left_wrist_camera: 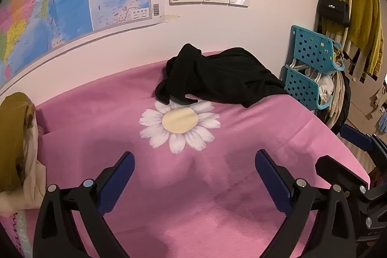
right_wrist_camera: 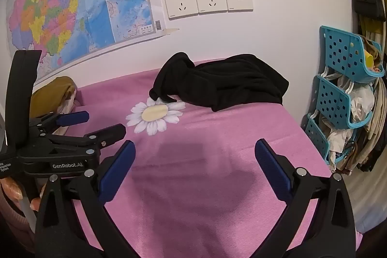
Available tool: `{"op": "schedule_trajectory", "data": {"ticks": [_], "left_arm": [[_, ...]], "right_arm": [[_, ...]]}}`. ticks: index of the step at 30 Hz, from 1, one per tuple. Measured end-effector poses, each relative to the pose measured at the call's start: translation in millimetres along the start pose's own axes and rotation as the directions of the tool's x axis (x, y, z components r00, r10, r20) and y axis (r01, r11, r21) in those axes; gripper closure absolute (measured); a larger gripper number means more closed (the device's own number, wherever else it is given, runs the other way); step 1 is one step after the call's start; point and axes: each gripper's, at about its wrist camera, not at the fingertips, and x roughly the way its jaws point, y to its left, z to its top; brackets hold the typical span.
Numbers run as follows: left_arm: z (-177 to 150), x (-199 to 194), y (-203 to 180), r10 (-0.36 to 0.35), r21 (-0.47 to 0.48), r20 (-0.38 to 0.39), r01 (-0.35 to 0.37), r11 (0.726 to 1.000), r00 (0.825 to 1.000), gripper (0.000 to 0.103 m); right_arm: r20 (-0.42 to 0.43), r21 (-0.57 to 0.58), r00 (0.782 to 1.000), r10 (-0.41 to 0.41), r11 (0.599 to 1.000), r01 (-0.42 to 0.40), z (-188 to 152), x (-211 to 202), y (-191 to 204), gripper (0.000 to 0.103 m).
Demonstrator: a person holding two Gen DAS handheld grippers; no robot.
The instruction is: Fold large clothes
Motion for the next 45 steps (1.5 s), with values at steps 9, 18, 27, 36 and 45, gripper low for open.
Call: {"op": "schedule_trajectory", "data": {"ticks": [9, 18, 27, 36, 45], "left_arm": [[-1.1, -2.5, 0.0, 0.006, -0.01, 0.007, -0.006, 1.0, 1.0, 0.007], [0.0, 3.1, 6.3, -0.013, -0.025, -0.002, 0.013, 1.0, 1.0, 0.007], [-0.3, -0.6, 5.6, -0.011, -0.023, 0.009, 0.011, 1.0, 1.0, 0.007], [-0.1, -0.5, 5.8, -0.014, -0.029, 0.008, 0.014, 0.999, 1.0, 0.007], [-0.1, 0.1, 7.1, -0.015, -0.031, 0.01, 0.015, 0.999, 1.0, 0.007]], "right_arm": [[0.014, 0.0, 1.0, 0.011, 1.0, -0.011, 0.1, 0.3, -1.3, 0.006], [0.016, 0.001, 1.0, 0.01, 1.0, -0.01, -0.6, 1.3, -0.6, 0.006], [0.018, -0.002, 1.0, 0.021, 1.0, -0.021, -0.4, 3.2, 3.8, 0.006], [0.017, -0.001, 1.0, 0.016, 1.0, -0.016, -0.1, 2.4, 4.4, 0.006], [0.022, -0.001, 0.999, 0.023, 1.0, -0.023, 0.2, 2.0, 4.5, 0.006]]}}
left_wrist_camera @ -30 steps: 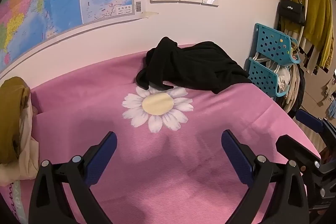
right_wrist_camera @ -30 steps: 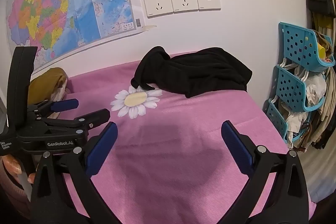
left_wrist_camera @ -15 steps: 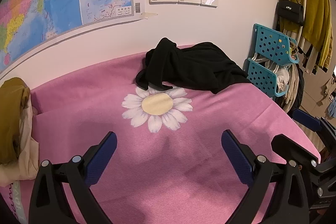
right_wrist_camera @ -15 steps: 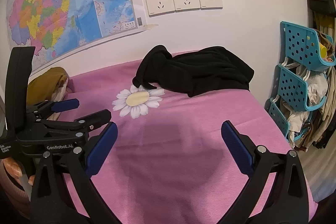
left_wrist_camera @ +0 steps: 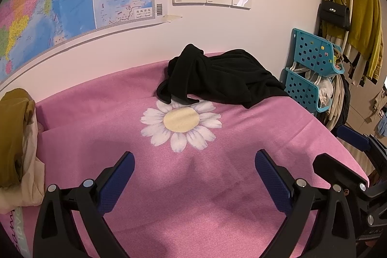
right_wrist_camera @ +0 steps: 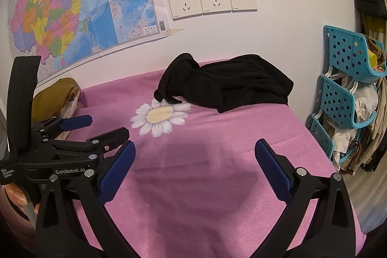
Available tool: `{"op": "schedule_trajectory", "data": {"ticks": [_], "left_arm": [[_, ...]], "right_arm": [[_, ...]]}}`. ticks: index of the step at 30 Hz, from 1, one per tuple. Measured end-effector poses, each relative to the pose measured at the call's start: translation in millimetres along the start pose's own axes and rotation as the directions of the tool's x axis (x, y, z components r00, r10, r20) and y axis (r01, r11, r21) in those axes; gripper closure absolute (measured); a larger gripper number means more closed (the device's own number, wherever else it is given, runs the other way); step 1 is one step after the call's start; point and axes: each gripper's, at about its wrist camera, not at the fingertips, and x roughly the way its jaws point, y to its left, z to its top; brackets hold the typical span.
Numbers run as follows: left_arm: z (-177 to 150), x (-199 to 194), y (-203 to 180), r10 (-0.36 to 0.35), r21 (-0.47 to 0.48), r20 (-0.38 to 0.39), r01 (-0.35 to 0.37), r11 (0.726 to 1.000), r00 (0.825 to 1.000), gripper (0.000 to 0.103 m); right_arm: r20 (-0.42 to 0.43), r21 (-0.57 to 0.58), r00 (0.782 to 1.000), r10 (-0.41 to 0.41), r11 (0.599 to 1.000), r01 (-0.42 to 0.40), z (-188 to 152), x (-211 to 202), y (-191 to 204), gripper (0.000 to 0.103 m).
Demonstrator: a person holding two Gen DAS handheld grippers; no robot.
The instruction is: Fold large clothes
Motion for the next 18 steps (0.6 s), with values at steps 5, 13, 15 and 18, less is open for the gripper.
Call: {"op": "schedule_trajectory", "data": {"ticks": [5, 13, 15, 18], "left_arm": [[-0.9, -0.5, -0.5, -0.001, 0.002, 0.001, 0.001, 1.0, 1.0, 0.007], [-1.3, -0.5, -0.1, 0.001, -0.001, 0.002, -0.001, 1.0, 1.0, 0.007], [-1.6, -0.6, -0.3, 0.001, -0.001, 0.004, -0.001, 1.0, 1.0, 0.007], [-1.8, -0.6, -0.7, 0.001, -0.001, 0.006, -0.001, 1.0, 1.0, 0.007]], "right_arm": [[0.0, 0.0, 1.0, -0.003, 1.0, 0.003, -0.5, 0.1, 0.3, 0.006], [-0.001, -0.001, 1.0, 0.001, 1.0, -0.001, -1.2, -0.3, 1.1, 0.006], [-0.002, 0.001, 1.0, 0.002, 1.0, -0.002, -1.2, 0.5, 1.1, 0.006], [-0.002, 0.0, 1.0, 0.004, 1.0, -0.004, -0.7, 1.0, 1.2, 0.006]]}}
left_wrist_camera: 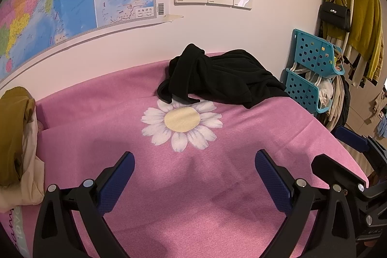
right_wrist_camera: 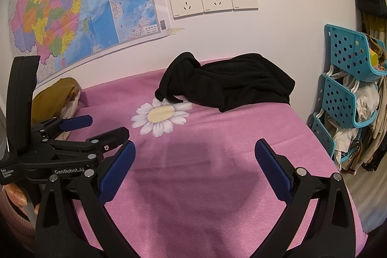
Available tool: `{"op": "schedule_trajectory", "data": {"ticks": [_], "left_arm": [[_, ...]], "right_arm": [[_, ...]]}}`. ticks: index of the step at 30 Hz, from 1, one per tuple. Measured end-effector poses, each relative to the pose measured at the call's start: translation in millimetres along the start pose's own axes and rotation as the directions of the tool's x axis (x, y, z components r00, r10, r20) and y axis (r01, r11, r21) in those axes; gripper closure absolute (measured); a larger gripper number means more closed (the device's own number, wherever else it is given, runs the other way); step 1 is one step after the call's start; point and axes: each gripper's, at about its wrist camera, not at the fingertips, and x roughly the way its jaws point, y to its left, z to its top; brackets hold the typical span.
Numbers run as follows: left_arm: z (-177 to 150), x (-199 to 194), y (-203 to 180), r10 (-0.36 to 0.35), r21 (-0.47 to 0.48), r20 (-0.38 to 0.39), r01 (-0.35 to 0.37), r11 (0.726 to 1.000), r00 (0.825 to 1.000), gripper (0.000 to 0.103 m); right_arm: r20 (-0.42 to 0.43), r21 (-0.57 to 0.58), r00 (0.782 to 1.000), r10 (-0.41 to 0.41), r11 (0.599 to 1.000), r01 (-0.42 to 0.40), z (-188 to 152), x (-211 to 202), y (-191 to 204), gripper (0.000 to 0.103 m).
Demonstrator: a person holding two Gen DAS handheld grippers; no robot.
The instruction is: Fold large clothes
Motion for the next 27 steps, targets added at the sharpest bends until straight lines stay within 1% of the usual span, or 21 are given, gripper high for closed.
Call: {"op": "schedule_trajectory", "data": {"ticks": [27], "left_arm": [[-1.8, -2.2, 0.9, -0.004, -0.004, -0.004, 0.004, 1.0, 1.0, 0.007]], "right_arm": [[-0.004, -0.002, 1.0, 0.007, 1.0, -0.007, 0.3, 2.6, 1.8, 0.006]]}}
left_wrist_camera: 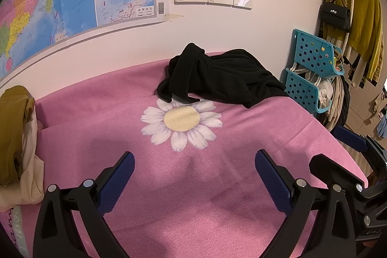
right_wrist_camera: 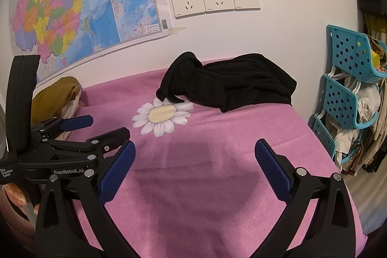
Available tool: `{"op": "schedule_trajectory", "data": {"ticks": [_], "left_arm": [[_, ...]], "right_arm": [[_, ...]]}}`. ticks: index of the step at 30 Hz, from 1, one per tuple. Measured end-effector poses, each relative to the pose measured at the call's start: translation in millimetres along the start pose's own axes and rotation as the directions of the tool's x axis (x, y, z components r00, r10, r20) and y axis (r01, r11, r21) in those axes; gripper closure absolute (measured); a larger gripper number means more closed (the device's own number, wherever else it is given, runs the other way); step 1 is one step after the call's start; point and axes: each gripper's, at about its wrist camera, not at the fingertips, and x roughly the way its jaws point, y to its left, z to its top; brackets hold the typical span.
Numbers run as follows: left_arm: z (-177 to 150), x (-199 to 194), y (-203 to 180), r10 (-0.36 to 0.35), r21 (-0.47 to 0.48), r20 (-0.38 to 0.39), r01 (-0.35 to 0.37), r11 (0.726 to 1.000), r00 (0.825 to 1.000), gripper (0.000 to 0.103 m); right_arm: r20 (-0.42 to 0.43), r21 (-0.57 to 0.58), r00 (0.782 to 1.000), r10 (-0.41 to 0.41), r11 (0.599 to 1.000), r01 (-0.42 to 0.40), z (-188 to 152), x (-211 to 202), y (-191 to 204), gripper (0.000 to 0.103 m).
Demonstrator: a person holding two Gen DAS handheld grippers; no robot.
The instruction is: Fold large clothes
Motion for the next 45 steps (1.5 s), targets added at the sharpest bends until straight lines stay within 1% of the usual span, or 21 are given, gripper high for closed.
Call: {"op": "schedule_trajectory", "data": {"ticks": [11, 24, 29, 33, 35, 37, 39, 40, 41, 42, 44, 45], "left_arm": [[3.6, 5.0, 1.9, -0.002, -0.005, -0.027, 0.001, 1.0, 1.0, 0.007], [8.2, 8.4, 5.7, 0.003, -0.016, -0.032, -0.004, 1.0, 0.999, 0.007], [10.3, 12.3, 6.9, 0.008, -0.015, -0.046, -0.009, 1.0, 0.999, 0.007], [14.9, 18.8, 10.8, 0.018, -0.012, -0.056, -0.019, 1.0, 0.998, 0.007], [17.5, 24.5, 15.3, 0.028, -0.02, -0.061, -0.03, 0.999, 0.998, 0.007], [20.4, 31.0, 20.8, 0.045, -0.023, -0.067, -0.047, 0.999, 0.997, 0.007], [23.3, 37.9, 26.8, 0.062, -0.022, -0.073, -0.064, 0.998, 0.995, 0.007], [25.2, 42.0, 31.1, 0.078, -0.024, -0.076, -0.08, 0.996, 0.994, 0.007], [26.9, 45.3, 35.2, 0.087, -0.026, -0.079, -0.09, 0.996, 0.993, 0.007], [28.5, 48.5, 38.9, 0.096, -0.027, -0.082, -0.099, 0.995, 0.992, 0.007], [31.9, 54.3, 47.7, 0.117, -0.037, -0.087, -0.121, 0.992, 0.989, 0.007], [33.5, 56.3, 51.4, 0.123, -0.04, -0.088, -0.127, 0.991, 0.989, 0.007]], "right_arm": [[-0.008, -0.015, 1.0, 0.019, 1.0, -0.019, 6.7, 4.0, -0.5, 0.006], [-0.01, -0.027, 1.0, 0.024, 0.999, -0.024, 10.7, 7.2, 1.0, 0.006], [-0.024, -0.039, 0.999, 0.033, 0.999, -0.034, 15.6, 13.9, 0.2, 0.006], [-0.034, -0.072, 0.999, 0.022, 0.997, -0.024, 22.2, 24.6, -1.0, 0.006], [-0.042, -0.092, 0.999, 0.016, 0.996, -0.02, 28.5, 35.9, -3.1, 0.006], [-0.063, -0.134, 0.998, -0.02, 0.991, 0.011, 35.9, 53.2, -5.2, 0.006], [-0.092, -0.171, 0.995, -0.039, 0.985, 0.023, 45.8, 76.2, -7.9, 0.01], [-0.101, -0.186, 0.994, -0.048, 0.982, 0.028, 50.5, 86.8, -8.6, 0.015], [-0.103, -0.199, 0.993, -0.052, 0.98, 0.031, 53.9, 94.3, -8.8, 0.017], [-0.114, -0.214, 0.992, -0.05, 0.976, 0.025, 57.9, 104.5, -9.2, 0.018], [-0.135, -0.245, 0.988, -0.076, 0.969, 0.041, 67.2, 130.9, -9.8, 0.02], [-0.15, -0.26, 0.986, -0.073, 0.965, 0.032, 69.9, 140.4, -9.0, 0.02]]}}
